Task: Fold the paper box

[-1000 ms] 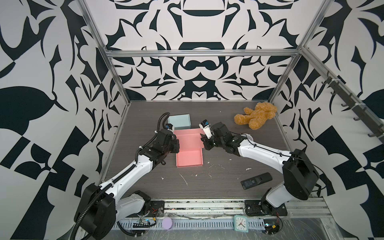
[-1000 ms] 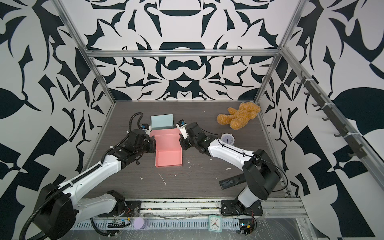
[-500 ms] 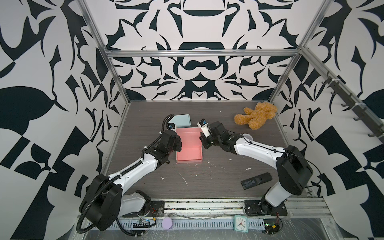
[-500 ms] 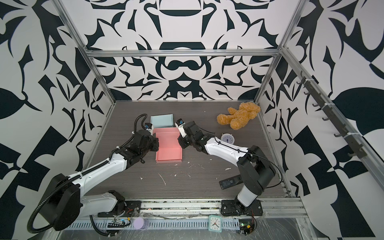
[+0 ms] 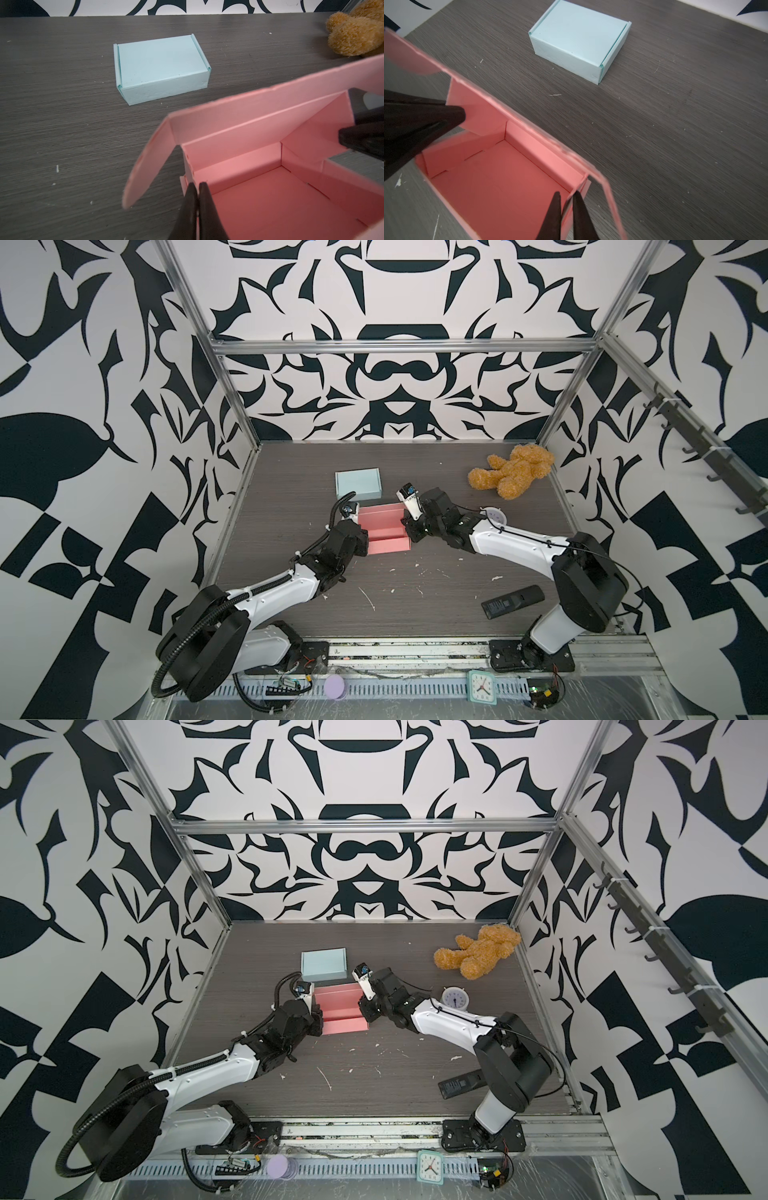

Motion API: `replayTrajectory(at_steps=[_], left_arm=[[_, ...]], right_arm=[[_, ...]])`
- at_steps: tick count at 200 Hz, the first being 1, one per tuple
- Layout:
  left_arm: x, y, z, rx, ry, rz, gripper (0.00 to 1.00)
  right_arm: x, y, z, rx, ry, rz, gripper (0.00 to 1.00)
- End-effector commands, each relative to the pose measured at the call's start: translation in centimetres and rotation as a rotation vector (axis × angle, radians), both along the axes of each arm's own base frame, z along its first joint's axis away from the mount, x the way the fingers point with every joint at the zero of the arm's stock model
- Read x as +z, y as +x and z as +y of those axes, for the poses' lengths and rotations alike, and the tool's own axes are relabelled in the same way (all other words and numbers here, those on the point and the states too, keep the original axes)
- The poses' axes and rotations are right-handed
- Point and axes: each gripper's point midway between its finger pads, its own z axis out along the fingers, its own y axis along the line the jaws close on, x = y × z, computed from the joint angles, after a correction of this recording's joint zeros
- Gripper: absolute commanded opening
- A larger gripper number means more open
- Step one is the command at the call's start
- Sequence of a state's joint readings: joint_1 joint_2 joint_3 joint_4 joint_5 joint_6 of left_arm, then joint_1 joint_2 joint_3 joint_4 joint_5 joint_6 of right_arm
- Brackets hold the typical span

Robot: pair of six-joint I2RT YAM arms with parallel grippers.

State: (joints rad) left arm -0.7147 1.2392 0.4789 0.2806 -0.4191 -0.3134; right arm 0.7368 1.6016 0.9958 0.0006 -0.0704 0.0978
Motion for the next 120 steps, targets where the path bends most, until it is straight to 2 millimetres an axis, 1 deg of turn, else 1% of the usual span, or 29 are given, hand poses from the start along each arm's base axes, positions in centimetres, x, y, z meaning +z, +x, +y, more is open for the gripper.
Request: replayTrajectory(at_steps=[1, 53, 79, 99, 101, 103, 120], left_arm=[[0.2, -0.8, -1.8, -0.063, -0.007, -0.029, 0.08], [-0.1, -1.7, -2.1, -0.041, 0.051, -0.063, 0.08], [-0.7, -2.4, -2.4, -0.05, 0.07, -0.073, 0.09], [-0.4, -2.8, -2.9, -0.065, 0.085, -0.099, 0.09], [-1.2, -2.9, -2.9, -0.068, 0.105, -0.086, 0.09], [-1.4, -3.0, -3.0, -0.071, 0.111, -0.083, 0.09], [-1.5, -3.3, -3.2, -0.075, 0.128, -0.09, 0.09]], right_arm=[[3.7, -1.2, 2.1, 0.09, 0.113, -0.079, 0.14], [3.2, -2.4, 0.7, 0.083, 0.102, -0.072, 0.14], [2.3, -3.0, 0.2, 0.088, 0.086, -0.055, 0.15], [1.5, -3.5, -0.2, 0.09, 0.079, -0.041, 0.15], [1.5, -3.6, -0.2, 0.09, 0.079, -0.041, 0.15], [1.5, -3.6, -0.2, 0.089, 0.08, -0.04, 0.15], [1.2, -3.9, -0.5, 0.084, 0.078, -0.035, 0.15]])
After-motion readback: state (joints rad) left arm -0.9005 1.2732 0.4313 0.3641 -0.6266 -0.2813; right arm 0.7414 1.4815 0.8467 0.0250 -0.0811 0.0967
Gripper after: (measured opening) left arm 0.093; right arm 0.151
